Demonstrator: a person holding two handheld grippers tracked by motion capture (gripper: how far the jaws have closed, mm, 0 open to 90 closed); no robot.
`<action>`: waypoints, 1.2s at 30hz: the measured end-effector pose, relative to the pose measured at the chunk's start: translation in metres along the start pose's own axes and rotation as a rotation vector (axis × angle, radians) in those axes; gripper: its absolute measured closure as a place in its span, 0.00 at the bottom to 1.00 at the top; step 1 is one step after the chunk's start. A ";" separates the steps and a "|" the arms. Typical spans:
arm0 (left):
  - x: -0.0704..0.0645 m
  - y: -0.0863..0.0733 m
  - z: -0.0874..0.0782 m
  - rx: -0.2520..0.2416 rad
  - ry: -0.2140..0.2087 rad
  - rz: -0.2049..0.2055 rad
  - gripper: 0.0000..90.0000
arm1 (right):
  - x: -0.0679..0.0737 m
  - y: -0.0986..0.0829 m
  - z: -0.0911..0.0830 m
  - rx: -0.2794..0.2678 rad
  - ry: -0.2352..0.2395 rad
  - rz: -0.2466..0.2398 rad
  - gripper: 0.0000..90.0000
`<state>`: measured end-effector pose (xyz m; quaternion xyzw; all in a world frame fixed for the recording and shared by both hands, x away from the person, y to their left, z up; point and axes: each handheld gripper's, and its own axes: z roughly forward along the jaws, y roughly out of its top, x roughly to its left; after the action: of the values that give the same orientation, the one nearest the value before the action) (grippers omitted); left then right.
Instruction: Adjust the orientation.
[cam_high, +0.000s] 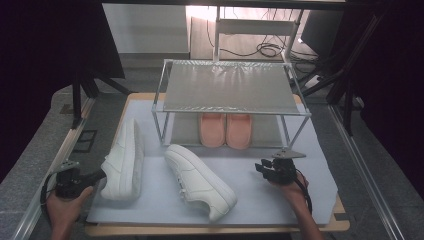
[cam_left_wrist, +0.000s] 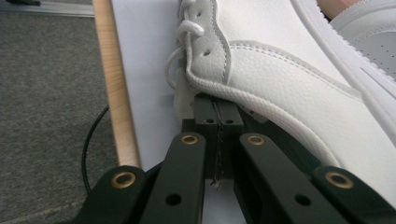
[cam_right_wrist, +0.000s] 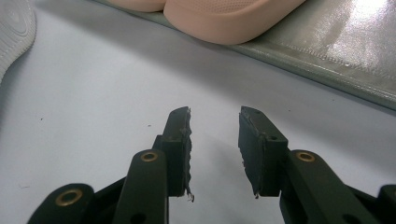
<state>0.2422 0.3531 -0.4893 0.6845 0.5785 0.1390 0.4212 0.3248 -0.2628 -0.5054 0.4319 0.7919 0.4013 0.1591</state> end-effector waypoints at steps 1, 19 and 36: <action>0.000 0.000 -0.001 -0.002 0.001 0.002 1.00 | 0.000 0.000 0.000 0.000 0.000 -0.001 0.72; 0.008 -0.006 -0.014 -0.019 -0.046 -0.035 1.00 | 0.001 0.000 0.000 0.001 0.000 -0.002 0.72; -0.031 0.004 0.000 0.008 -0.110 0.047 1.00 | 0.000 0.001 -0.001 -0.006 -0.003 0.001 0.72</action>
<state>0.2358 0.3251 -0.4769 0.7064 0.5386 0.1085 0.4462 0.3246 -0.2635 -0.5039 0.4322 0.7904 0.4030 0.1612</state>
